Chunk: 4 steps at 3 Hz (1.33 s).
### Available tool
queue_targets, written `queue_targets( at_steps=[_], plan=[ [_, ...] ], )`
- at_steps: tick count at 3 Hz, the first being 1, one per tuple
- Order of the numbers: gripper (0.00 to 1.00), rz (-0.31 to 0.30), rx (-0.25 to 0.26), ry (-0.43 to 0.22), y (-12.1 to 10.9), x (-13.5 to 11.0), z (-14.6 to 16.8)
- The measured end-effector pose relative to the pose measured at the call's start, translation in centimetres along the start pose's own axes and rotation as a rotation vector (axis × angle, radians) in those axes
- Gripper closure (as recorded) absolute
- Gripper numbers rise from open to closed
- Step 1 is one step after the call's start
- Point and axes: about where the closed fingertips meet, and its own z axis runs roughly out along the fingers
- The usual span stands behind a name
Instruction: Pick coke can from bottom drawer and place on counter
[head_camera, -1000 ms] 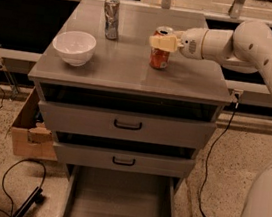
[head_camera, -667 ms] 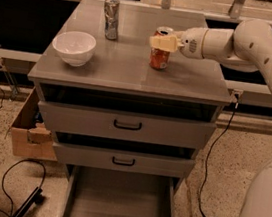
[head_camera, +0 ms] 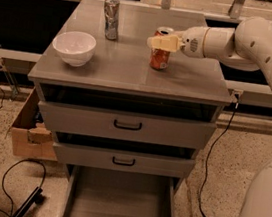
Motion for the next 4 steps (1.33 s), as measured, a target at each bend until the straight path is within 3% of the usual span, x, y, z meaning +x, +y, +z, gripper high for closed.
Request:
queue_targets(
  at_steps=[1,2,3,4],
  plan=[
    [0.0,0.0,-0.004,0.001,0.1,0.0,0.3],
    [0.0,0.0,-0.004,0.001,0.1,0.0,0.3],
    [0.0,-0.089,0.035,0.082,-1.1,-2.6,-1.5],
    [0.0,-0.234,0.111,0.145,-1.0,-5.1,-6.2]
  ],
)
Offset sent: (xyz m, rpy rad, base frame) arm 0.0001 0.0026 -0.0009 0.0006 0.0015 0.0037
